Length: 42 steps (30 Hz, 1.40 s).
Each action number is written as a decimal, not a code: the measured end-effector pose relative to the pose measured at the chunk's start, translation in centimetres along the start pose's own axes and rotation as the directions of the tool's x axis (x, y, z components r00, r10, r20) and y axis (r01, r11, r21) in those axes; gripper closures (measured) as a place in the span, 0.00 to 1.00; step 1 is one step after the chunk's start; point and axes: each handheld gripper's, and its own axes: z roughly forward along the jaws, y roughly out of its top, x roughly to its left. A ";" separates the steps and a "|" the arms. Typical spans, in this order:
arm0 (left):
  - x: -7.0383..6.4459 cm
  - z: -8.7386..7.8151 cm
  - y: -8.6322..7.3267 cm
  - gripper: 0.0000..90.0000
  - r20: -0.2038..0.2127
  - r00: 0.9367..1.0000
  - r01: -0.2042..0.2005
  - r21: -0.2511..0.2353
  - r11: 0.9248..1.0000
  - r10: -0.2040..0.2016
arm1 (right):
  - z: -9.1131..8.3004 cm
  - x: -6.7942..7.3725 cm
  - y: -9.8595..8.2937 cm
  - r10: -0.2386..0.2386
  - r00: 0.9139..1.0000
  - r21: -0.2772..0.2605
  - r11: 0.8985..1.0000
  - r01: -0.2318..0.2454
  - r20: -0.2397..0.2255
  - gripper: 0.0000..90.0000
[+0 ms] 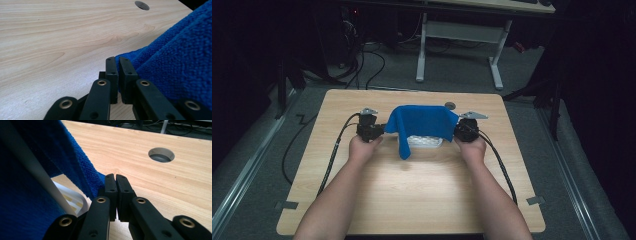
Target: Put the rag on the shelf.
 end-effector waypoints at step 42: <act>1.7 -5.3 -1.1 0.50 -0.190 0.982 0.000 -0.111 0.994 -0.021 | -4.5 -1.5 -0.3 -0.009 0.997 -0.065 0.998 0.014 0.077 0.58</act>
